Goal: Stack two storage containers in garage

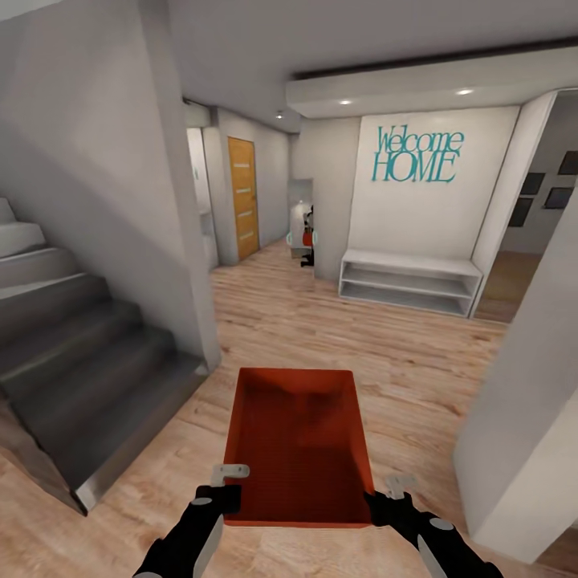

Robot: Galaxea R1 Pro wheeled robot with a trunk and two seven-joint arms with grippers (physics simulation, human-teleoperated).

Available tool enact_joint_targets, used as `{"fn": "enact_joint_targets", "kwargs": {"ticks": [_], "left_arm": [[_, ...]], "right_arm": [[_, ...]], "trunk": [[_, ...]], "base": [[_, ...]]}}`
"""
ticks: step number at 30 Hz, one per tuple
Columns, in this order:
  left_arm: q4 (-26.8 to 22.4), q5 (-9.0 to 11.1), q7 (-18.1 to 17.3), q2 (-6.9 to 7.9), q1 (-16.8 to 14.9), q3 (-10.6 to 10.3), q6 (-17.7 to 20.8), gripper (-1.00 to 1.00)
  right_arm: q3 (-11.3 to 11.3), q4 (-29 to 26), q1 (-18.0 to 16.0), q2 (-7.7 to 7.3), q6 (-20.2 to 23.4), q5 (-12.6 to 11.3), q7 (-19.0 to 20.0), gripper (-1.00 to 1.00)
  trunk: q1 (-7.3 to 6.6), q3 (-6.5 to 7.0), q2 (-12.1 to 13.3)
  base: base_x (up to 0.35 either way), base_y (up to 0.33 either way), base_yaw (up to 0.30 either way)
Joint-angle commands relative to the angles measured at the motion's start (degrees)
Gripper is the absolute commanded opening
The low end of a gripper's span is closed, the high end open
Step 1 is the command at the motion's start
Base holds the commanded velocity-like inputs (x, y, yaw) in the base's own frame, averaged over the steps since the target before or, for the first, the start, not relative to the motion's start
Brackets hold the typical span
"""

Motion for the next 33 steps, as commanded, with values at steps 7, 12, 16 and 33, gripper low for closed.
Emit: {"fn": "enact_joint_targets", "kwargs": {"ticks": [7,12,16,33], "left_arm": [[-0.5,-0.1,0.2,-0.10,-0.1,3.4,0.5,-1.00],[-0.5,-0.1,0.2,-0.10,-0.1,3.4,0.5,-1.00],[-0.5,-0.2,0.2,-0.10,-0.1,3.4,0.5,-1.00],[-0.4,-0.2,0.2,-0.10,-0.1,3.3,0.5,-1.00]], "right_arm": [[0.4,-0.1,0.0,-0.08,0.2,0.0,-0.2,-1.00],[0.4,-0.1,0.0,-0.08,0.2,0.0,-0.3,-1.00],[0.4,-0.1,0.0,-0.08,0.2,0.0,-0.4,-1.00],[0.4,-0.1,0.0,-0.06,0.3,-0.1,-0.6,-1.00]], "trunk": [[0.06,-0.11,-0.1],[0.06,-0.11,-0.1],[0.06,-0.11,-0.1],[0.06,-0.11,-0.1]], "base": [[0.330,0.000,0.000],[0.330,0.000,0.000],[0.330,0.000,0.000],[0.330,0.000,0.000]]}}
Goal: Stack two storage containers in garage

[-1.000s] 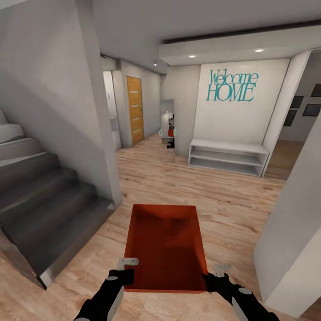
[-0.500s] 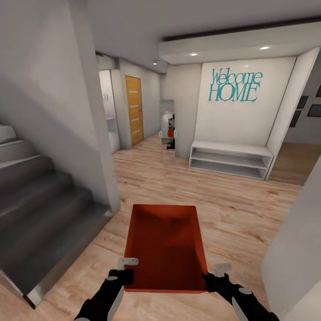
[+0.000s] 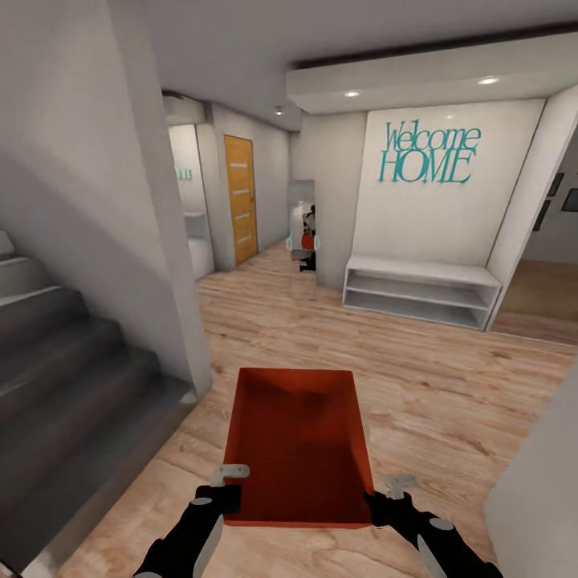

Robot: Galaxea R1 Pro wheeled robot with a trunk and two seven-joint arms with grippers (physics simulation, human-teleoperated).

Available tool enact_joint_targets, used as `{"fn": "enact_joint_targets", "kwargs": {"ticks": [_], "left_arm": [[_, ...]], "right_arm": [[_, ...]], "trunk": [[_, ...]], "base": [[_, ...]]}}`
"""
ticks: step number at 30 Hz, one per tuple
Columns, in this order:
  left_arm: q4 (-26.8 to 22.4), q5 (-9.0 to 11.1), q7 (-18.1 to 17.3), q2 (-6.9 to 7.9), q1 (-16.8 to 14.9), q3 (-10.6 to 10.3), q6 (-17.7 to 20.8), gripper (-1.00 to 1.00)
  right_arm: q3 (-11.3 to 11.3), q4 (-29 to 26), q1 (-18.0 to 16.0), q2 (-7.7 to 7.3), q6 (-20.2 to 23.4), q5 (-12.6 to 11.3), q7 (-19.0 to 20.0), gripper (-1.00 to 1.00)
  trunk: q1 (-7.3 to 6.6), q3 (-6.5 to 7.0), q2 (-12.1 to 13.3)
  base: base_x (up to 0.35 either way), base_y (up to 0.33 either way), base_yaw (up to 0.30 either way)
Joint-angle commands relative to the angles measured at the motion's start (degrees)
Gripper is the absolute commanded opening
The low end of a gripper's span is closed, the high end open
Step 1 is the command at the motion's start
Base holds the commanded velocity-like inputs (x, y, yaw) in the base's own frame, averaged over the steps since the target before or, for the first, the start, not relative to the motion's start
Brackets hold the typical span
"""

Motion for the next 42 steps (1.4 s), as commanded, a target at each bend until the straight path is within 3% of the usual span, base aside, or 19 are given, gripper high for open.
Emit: {"fn": "enact_joint_targets", "kwargs": {"ticks": [1,17,42], "left_arm": [[-0.4,-0.1,0.2,-0.10,-0.1,3.2,0.4,-1.00],[-0.4,-0.2,0.2,-0.10,-0.1,3.2,0.4,-1.00],[-0.4,-0.2,0.2,-0.10,-0.1,3.2,0.5,-1.00]], "right_arm": [[0.3,-0.1,0.0,-0.05,0.2,0.0,-0.5,-1.00],[0.3,0.4,0.0,0.00,0.1,0.1,-0.7,-1.00],[0.3,0.5,0.0,0.00,0.1,0.1,-0.7,-1.00]], "trunk": [[0.06,-0.11,-0.1],[0.06,-0.11,-0.1],[0.06,-0.11,-0.1]], "base": [[0.330,0.000,0.000],[0.330,-0.006,0.000],[0.330,-0.095,0.000]]}}
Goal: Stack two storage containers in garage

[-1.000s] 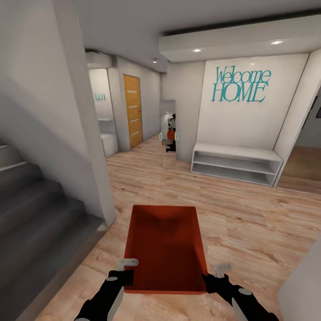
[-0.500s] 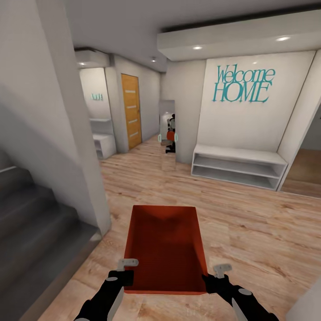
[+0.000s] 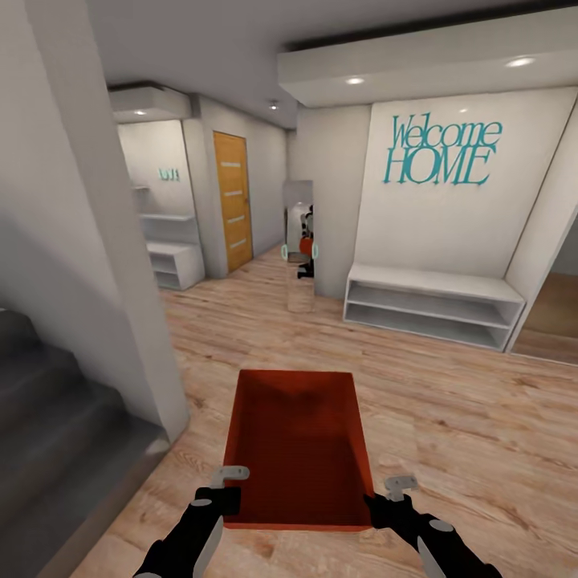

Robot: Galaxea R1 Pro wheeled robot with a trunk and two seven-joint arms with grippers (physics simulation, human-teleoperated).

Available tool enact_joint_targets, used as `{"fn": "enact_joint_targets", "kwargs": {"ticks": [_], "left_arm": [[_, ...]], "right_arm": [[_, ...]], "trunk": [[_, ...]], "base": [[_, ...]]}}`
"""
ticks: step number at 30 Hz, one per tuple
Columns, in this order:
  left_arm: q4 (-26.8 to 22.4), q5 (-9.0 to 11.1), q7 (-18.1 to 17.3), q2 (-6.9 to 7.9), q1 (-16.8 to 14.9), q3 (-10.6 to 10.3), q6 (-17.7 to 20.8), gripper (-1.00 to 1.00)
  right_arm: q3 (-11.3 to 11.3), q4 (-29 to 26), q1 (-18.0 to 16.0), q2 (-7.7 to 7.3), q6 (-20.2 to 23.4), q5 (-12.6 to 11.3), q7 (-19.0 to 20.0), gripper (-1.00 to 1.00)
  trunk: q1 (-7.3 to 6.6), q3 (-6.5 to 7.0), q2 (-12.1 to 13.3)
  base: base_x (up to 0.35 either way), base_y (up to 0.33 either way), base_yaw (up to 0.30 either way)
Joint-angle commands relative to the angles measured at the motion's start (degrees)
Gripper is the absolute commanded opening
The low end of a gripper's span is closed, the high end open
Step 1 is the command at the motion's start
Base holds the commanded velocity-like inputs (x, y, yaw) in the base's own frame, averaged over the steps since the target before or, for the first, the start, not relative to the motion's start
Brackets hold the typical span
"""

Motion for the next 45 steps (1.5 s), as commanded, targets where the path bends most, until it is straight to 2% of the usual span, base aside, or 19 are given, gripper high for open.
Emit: {"fn": "enact_joint_targets", "kwargs": {"ticks": [1,45], "left_arm": [[-0.9,0.1,0.2,-0.10,-0.1,3.0,0.5,-1.00],[-0.9,0.1,0.2,-0.05,-0.1,3.0,0.2,-1.00]], "right_arm": [[0.3,-0.1,0.0,-0.07,0.2,0.1,-0.6,-1.00],[0.4,0.3,0.0,-0.07,0.2,0.1,0.0,-1.00]], "trunk": [[0.06,-0.11,-0.1],[0.06,-0.11,-0.1]], "base": [[0.330,-0.098,0.000],[0.330,-0.090,0.000]]}}
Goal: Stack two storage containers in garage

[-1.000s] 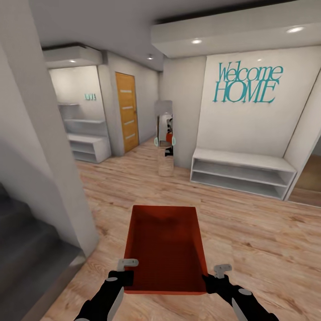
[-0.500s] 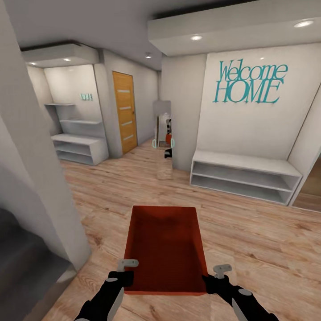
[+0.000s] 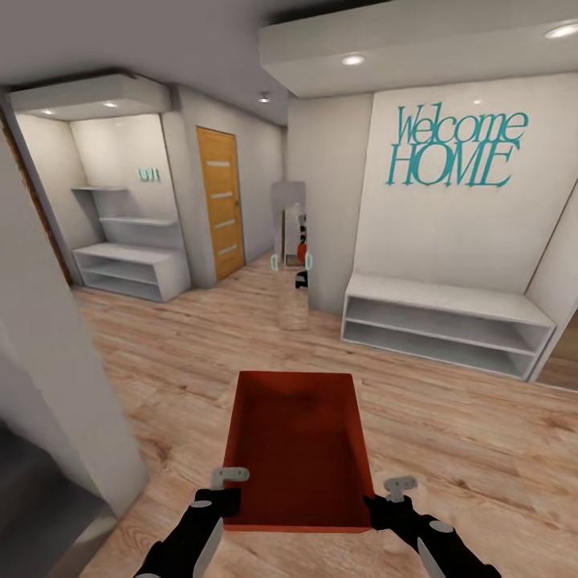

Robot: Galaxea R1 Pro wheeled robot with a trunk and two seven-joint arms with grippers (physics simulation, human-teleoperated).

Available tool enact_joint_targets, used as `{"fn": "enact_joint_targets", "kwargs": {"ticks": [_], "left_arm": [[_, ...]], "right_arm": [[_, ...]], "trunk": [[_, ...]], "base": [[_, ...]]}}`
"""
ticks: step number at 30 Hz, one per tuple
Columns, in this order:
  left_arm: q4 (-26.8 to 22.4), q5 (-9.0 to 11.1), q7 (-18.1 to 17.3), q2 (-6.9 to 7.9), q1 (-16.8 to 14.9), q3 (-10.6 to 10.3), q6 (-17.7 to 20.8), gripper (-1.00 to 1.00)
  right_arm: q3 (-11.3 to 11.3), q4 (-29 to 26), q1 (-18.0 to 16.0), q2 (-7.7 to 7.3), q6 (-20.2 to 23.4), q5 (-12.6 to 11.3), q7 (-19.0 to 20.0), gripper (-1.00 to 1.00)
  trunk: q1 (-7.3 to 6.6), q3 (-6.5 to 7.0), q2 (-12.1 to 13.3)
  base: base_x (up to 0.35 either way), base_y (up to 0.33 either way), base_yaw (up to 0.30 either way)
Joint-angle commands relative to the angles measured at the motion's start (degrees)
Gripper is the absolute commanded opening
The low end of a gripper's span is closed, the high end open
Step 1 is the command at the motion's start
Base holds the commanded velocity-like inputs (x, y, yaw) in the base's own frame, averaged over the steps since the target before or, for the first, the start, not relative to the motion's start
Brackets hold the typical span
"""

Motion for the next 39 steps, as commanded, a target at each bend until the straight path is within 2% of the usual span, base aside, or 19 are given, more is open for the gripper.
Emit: {"fn": "enact_joint_targets", "kwargs": {"ticks": [1,15,33,39], "left_arm": [[-1.5,0.0,0.2,-0.08,-0.1,2.9,0.5,-1.00],[-1.5,0.0,0.2,0.03,-0.1,3.0,0.5,-1.00],[-1.5,0.0,0.2,0.05,-0.1,3.0,0.5,-1.00],[-1.5,0.0,0.2,0.01,-0.1,3.0,0.5,-1.00]], "right_arm": [[0.4,-0.1,0.0,-0.07,0.2,0.0,0.1,-1.00],[0.4,-0.1,0.0,-0.07,0.2,0.1,0.0,-1.00],[0.4,-0.1,0.0,-0.06,0.2,0.0,0.0,-1.00],[0.4,-0.1,0.0,-0.06,0.2,0.0,0.0,-1.00]], "trunk": [[0.06,-0.11,-0.1],[0.06,-0.11,-0.1],[0.06,-0.11,-0.1],[0.06,-0.11,-0.1]], "base": [[0.330,-0.085,0.000],[0.330,-0.029,0.016],[0.330,0.000,0.271],[0.330,0.000,0.047]]}}
